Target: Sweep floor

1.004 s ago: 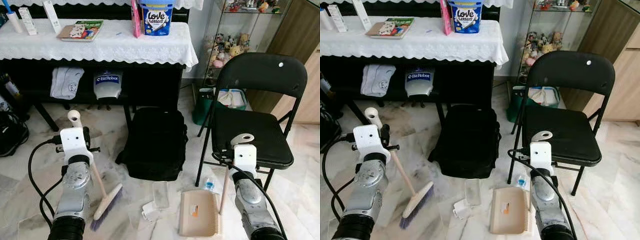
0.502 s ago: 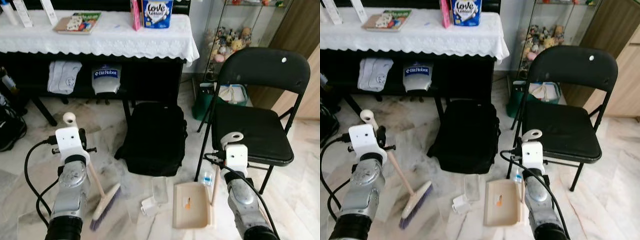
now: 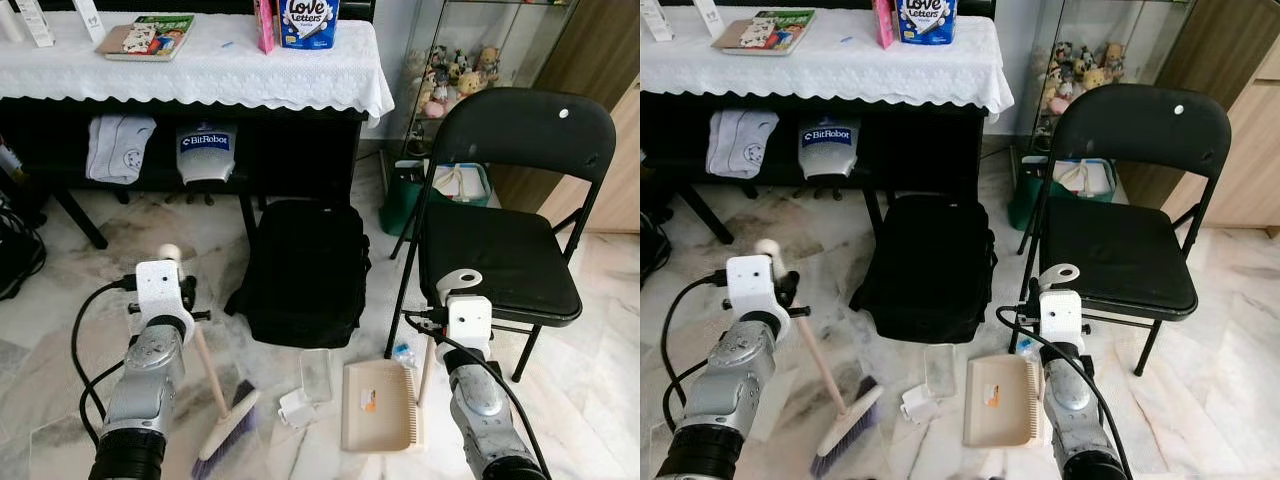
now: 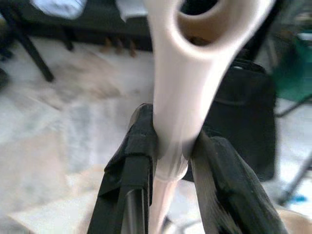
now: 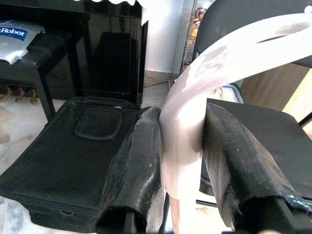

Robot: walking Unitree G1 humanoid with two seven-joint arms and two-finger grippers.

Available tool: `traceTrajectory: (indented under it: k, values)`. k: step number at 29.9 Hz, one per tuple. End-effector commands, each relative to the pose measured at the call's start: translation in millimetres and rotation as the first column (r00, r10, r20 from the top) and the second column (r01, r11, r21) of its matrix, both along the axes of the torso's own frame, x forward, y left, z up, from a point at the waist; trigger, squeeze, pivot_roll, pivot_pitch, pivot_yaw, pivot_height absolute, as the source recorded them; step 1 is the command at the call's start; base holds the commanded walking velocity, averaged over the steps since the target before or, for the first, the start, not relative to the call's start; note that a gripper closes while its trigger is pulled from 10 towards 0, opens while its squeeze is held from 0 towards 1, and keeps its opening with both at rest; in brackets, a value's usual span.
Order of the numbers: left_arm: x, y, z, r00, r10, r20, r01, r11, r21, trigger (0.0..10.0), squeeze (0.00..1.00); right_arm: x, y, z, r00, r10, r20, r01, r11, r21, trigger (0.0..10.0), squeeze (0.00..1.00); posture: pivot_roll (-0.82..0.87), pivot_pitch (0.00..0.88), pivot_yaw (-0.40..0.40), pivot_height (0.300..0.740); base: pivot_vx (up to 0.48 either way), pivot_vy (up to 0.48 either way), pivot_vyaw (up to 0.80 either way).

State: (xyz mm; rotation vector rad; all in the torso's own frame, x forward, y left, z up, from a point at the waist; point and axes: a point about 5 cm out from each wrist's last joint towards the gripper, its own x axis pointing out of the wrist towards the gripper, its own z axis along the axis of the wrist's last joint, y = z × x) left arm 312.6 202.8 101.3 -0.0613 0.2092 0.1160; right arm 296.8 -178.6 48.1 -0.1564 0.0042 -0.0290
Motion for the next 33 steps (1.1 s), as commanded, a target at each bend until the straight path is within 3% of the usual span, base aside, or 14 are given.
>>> traceTrajectory:
  k: [1, 6, 11, 16, 18, 21, 27, 33]
  values:
    - [0.1, -8.9, -1, 0.998, -0.052, -0.019, 0.05, 0.995, -0.081, 10.0, 0.0, -7.9, 2.0, -16, 0.996, 0.013, -0.085, -0.013, 1.0, 0.004, 10.0, 0.0, 0.05, 0.186, -0.017, 0.74, 0.0, 0.0, 0.0]
    - [2.4, -17.0, 7, 0.995, -0.097, -0.012, 0.094, 0.982, -0.165, 10.0, 0.0, -6.8, 0.5, -15, 0.996, 0.013, -0.085, -0.013, 1.0, 0.0, 10.0, 0.0, 0.04, 0.185, -0.022, 0.74, 0.0, 0.0, 0.0]
    - [4.7, -28.2, 23, 0.981, -0.194, 0.031, 0.195, 0.943, -0.27, 10.0, 0.0, -3.2, 0.8, -13, 0.996, 0.02, -0.086, -0.02, 1.0, -0.002, 10.0, 0.0, 0.05, 0.176, -0.029, 0.74, 0.0, 0.0, 0.0]
    - [4.4, -31.2, 31, 0.967, -0.251, 0.044, 0.252, 0.92, -0.299, 10.0, 0.0, -0.5, 1.5, -12, 0.996, 0.024, -0.084, -0.024, 1.0, -0.002, 10.0, 0.0, 0.05, 0.169, -0.031, 0.74, 0.0, 0.0, 0.0]
    - [3.8, -34.4, 39, 0.949, -0.308, 0.064, 0.311, 0.889, -0.336, 10.0, 0.0, 1.7, 1.6, -10, 0.996, 0.025, -0.081, -0.026, 1.0, -0.002, 10.0, 0.0, 0.06, 0.164, -0.031, 0.74, 0.0, 0.0, 0.0]
    - [3.2, -36.4, 43, 0.936, -0.344, 0.078, 0.349, 0.873, -0.341, 10.0, 0.0, 3.3, 1.9, -9, 0.996, 0.027, -0.081, -0.027, 1.0, -0.002, 10.0, 0.0, 0.06, 0.159, -0.032, 0.74, 0.0, 0.0, 0.0]
    - [7.9, -24.8, 58, 0.948, -0.295, 0.12, 0.316, 0.914, -0.254, 10.0, 0.0, 6.1, 4.5, -8, 0.996, 0.032, -0.078, -0.032, 0.999, 0.0, 10.0, 0.0, 0.06, 0.153, -0.033, 0.74, 0.0, 0.0, 0.0]
    - [18.7, 8.8, 104, 0.944, -0.166, 0.287, 0.23, 0.951, -0.206, 10.0, 0.0, 9.0, 7.0, -7, 0.996, 0.039, -0.078, -0.038, 0.999, 0.005, 10.0, 0.0, 0.08, 0.132, -0.033, 0.74, 0.0, 0.0, 0.0]
